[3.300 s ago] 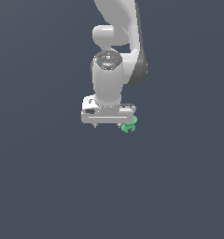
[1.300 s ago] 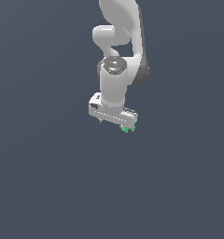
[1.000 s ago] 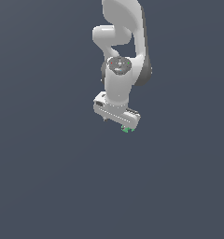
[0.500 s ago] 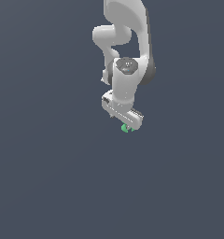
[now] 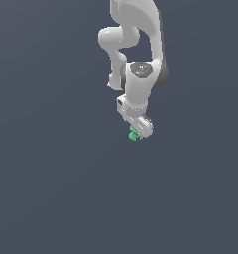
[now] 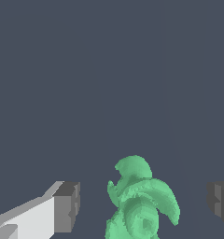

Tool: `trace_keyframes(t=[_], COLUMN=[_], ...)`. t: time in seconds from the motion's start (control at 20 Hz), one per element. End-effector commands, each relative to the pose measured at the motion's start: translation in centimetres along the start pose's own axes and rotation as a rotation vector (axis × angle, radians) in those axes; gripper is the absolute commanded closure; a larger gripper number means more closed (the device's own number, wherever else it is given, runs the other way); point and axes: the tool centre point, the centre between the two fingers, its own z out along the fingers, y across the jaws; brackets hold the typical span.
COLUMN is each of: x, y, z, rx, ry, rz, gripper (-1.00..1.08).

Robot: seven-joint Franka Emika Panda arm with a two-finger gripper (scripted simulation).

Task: Pick up the object and move it to a goal position.

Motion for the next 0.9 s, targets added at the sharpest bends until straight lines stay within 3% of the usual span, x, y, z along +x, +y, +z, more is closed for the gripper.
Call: trace_keyframes(t=[0.0,0.85], x=[-0.8,-4.7], y=[0.1,0.8], z=[0.2,1.5], rx=[0.002,0.011], ry=[-0.001,-0.009], rz=[0.058,0.363], gripper=[-0.92,-0.92])
